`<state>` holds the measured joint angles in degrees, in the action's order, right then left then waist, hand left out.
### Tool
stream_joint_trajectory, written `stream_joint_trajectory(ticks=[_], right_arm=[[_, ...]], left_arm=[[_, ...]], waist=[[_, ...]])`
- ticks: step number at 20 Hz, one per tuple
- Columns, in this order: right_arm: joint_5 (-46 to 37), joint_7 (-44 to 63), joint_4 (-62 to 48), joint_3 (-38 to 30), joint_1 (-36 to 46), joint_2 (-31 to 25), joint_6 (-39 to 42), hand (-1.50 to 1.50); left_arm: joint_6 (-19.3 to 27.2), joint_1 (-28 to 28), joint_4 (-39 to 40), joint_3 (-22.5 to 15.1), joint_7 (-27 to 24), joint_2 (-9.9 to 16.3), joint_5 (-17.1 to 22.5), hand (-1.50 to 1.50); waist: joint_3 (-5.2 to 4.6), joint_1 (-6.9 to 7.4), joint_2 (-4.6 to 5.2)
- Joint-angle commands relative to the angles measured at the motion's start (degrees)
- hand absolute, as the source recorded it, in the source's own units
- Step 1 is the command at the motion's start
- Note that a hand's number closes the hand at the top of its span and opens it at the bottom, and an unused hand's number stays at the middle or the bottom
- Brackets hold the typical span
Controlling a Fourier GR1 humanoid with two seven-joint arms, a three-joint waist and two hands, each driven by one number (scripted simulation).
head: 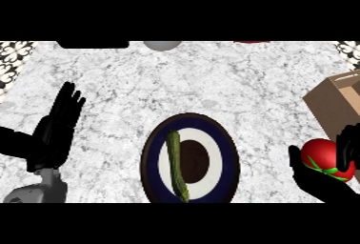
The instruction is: Pick the tomato from the plate and place it in the cardboard box
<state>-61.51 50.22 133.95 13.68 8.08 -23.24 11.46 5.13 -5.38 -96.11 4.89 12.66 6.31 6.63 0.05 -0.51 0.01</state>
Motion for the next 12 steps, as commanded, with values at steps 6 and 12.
stream_joint_trajectory(ticks=[6,12], right_arm=[[15.3,-20.5,-10.8,-25.5,-6.9,-6.0,-4.4,1.5],[15.4,-30.7,-28.5,-30.5,0.3,-10.7,-6.1,1.5]], left_arm=[[-0.4,2.9,-2.6,-1.2,-0.9,-1.0,-0.5,0.0],[-1.9,-0.9,-2.0,1.8,2.7,2.0,2.0,0.0]], waist=[[0.01,0.29,-0.05],[-0.02,0.87,0.1]])
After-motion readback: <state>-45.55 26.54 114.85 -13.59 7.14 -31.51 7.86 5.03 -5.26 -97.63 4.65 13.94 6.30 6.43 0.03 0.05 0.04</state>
